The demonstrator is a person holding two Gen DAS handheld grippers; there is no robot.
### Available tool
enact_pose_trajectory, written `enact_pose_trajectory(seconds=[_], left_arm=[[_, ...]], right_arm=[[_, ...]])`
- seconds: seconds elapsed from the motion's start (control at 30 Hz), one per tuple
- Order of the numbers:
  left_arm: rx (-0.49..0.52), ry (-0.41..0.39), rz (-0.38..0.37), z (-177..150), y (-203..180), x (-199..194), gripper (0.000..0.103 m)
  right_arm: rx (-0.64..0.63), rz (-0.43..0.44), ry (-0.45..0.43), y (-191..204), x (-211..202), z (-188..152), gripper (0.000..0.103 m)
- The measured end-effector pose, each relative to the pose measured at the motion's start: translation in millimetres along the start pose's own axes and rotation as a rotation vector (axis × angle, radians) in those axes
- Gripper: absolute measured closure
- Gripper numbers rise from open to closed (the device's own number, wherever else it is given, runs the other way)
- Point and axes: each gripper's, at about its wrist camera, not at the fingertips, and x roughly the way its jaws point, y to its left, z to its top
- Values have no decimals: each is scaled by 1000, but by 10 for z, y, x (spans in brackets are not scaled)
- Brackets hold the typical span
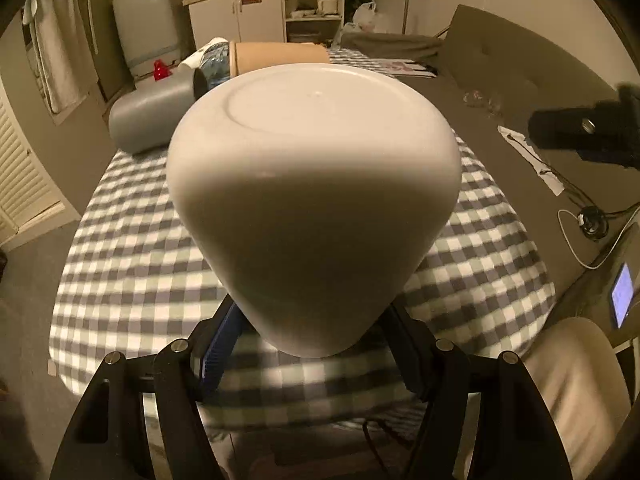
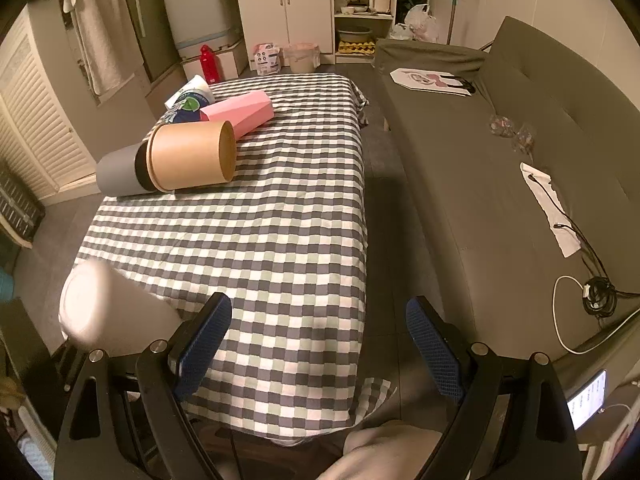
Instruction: Flip cup upside down
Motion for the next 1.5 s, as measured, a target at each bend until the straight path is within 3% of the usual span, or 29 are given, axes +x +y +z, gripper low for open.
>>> enact_pose_trajectory(seconds=[0.3,0.33,0.4,0.6,0.7,1.0,1.2,1.5], left_arm=[[-5,-29,-17,27,48,19,30],[1,-31,-14,-3,56,-18,30],[19,-27,-7,-52,66,-94,20],[-6,-51,-20,-226,193,-456,19],[-38,-101,-33,-319,277,-717,19],[-125,-241,42,-410,634,-1131,16],[-155,-255,82,-537,758,-1215,13],[-185,-276,110,-639,865,-1271,4]], right_arm=[[-8,-11,-21,1,-170,32,14],[-6,-7,-28,0,-195,33,14],[1,11,-44,3,-260,29,14],[16,69,-103,102,-417,-106,14],[3,83,-140,214,-516,-252,14],[-42,96,-257,567,-716,-764,14],[-67,62,-296,738,-643,-1038,9],[-48,60,-283,745,-537,-1069,7]])
